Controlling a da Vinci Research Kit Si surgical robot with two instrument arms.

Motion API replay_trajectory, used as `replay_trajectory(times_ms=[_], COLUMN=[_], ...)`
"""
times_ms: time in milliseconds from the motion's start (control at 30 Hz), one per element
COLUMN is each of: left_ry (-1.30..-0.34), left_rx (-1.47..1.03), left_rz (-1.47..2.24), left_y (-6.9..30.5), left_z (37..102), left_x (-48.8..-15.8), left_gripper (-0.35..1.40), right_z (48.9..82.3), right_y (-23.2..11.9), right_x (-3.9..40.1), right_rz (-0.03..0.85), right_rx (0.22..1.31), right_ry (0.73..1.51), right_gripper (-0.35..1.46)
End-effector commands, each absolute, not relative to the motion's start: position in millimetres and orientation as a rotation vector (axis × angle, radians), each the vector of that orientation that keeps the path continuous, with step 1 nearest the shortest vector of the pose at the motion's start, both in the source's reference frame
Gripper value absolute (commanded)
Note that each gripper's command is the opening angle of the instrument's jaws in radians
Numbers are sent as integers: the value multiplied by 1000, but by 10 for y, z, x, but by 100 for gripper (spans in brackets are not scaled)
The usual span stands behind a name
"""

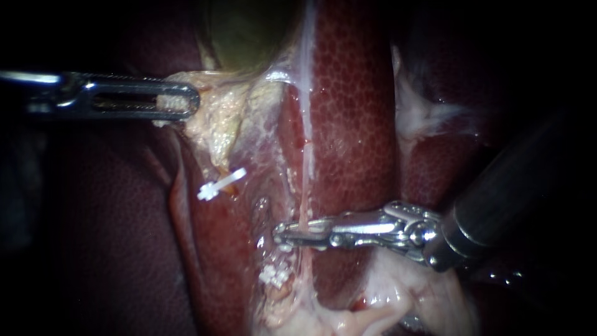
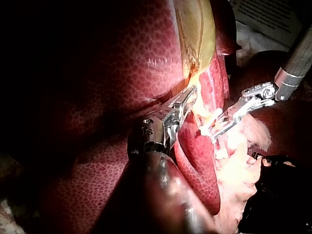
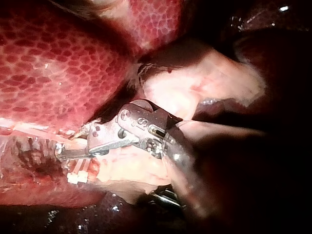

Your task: Going back second clip right tube

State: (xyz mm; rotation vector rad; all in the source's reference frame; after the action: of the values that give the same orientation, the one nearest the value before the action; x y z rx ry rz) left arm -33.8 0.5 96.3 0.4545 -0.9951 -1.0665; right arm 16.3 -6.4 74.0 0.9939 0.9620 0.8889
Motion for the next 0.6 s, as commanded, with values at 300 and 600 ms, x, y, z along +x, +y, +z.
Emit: replay_trajectory(times_ms=[300, 600], left_ry=[-995, -995], left_rx=[454, 453], left_rz=[-1067, -1067], left_y=[5, 5], left_z=[963, 963], left_x=[-338, -338], left_gripper=[-23, -23], right_z=[740, 735], right_y=[-64, -68], right_x=[163, 166], right_rz=[883, 697], right_rx=[1011, 939], right_ry=[957, 1031], right_gripper=[-35, 15])
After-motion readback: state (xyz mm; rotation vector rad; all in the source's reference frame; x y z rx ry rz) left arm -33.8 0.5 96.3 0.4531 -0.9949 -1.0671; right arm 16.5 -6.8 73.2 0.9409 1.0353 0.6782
